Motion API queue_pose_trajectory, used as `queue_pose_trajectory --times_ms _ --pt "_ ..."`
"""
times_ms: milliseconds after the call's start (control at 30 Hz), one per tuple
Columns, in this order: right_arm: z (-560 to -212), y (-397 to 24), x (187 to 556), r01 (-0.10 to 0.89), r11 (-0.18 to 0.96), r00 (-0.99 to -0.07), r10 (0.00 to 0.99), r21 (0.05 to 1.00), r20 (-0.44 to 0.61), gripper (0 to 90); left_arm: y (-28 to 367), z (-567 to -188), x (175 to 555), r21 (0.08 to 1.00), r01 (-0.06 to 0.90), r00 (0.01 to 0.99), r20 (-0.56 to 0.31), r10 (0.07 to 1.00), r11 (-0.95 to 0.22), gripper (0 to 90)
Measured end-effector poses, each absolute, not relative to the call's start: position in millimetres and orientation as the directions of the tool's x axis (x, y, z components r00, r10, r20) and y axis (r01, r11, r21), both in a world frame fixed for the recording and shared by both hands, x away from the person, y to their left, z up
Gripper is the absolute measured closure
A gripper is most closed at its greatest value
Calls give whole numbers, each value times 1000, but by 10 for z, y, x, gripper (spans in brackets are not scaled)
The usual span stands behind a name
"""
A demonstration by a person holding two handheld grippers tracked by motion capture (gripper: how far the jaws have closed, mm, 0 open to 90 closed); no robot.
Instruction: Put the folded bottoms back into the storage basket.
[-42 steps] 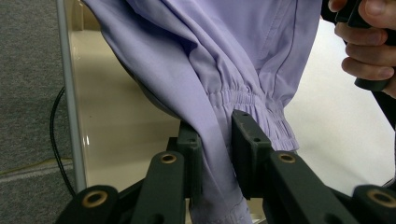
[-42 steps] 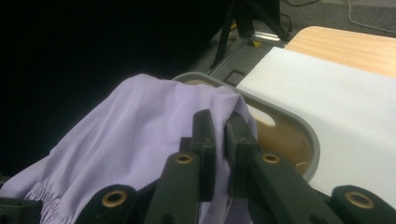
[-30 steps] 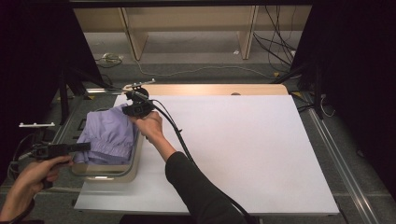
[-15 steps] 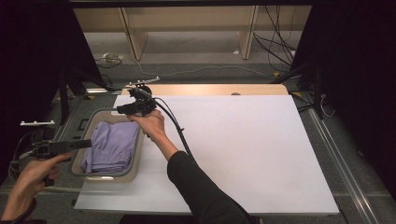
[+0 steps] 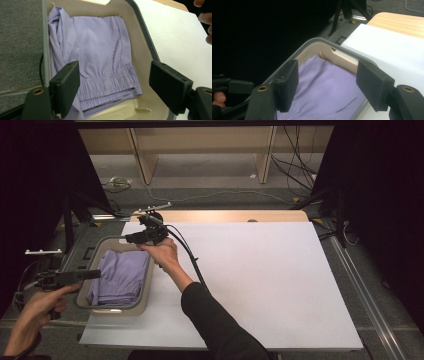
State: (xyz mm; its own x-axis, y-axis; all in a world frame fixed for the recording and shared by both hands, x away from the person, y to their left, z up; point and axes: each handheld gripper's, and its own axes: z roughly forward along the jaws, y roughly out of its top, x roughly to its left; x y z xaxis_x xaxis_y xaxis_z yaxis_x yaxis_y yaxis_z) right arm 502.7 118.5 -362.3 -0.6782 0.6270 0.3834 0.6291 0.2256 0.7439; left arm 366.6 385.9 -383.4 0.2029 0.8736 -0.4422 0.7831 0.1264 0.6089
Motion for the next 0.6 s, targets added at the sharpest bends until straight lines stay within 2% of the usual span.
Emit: queue_pose_trajectory --times_ms 600 --pt "-3646 901 4993 616 218 -682 629 757 374 319 3608 -3834 3699 649 755 265 -428 864 90 226"
